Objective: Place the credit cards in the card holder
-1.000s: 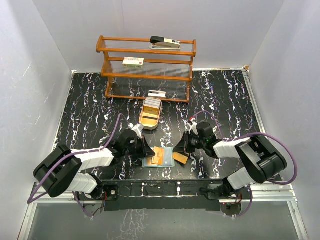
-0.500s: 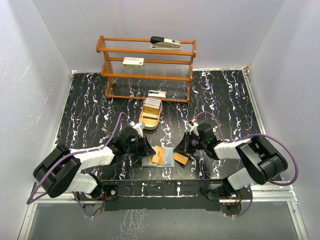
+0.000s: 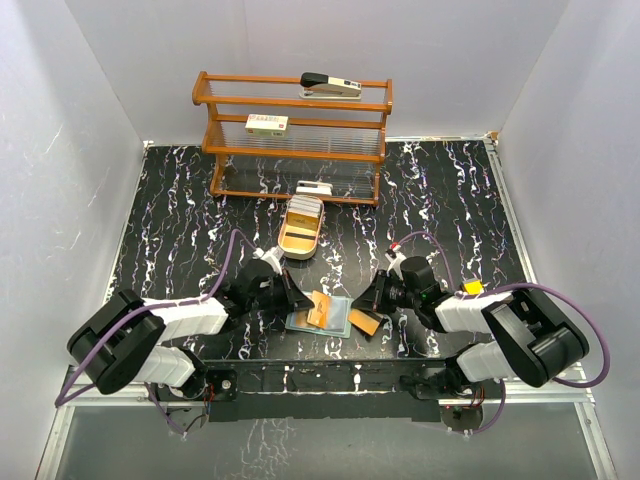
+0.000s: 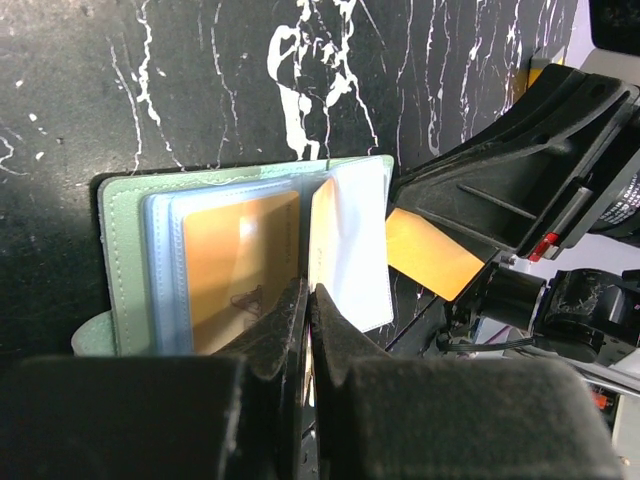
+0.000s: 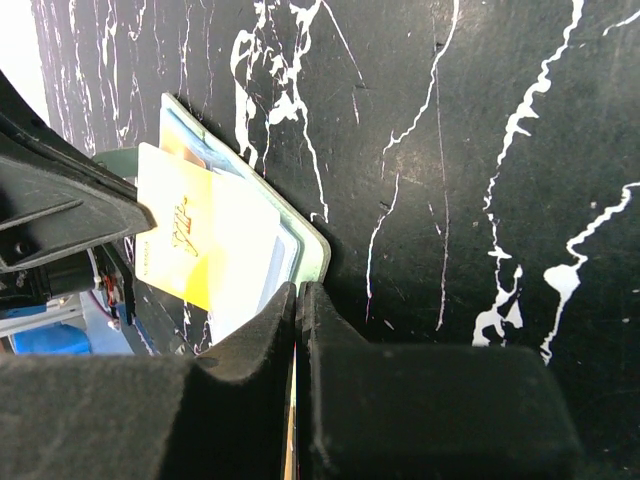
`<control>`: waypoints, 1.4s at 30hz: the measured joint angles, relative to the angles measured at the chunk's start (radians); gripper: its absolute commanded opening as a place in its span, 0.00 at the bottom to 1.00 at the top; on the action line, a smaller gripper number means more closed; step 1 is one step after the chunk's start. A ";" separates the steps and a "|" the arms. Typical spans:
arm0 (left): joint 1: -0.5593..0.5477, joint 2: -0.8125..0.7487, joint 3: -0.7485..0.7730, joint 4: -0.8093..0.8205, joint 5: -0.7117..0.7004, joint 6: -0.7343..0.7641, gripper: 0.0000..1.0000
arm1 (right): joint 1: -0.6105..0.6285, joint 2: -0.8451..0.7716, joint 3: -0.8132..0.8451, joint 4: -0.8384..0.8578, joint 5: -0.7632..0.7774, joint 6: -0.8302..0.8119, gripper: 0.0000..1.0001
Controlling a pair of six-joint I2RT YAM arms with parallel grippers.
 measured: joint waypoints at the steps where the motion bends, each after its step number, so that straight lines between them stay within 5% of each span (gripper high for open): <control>1: 0.000 0.003 -0.005 0.008 0.000 -0.006 0.00 | 0.000 0.000 0.000 0.000 0.003 0.000 0.00; 17: -0.017 0.085 -0.002 0.045 0.001 -0.024 0.09 | 0.002 -0.002 0.002 -0.006 0.014 0.002 0.00; 28: -0.033 0.044 0.080 -0.109 -0.037 0.014 0.45 | 0.004 -0.019 0.049 -0.102 0.029 -0.036 0.00; 42: -0.033 0.014 0.112 -0.201 -0.052 0.034 0.51 | 0.005 -0.143 0.112 -0.303 0.115 -0.100 0.00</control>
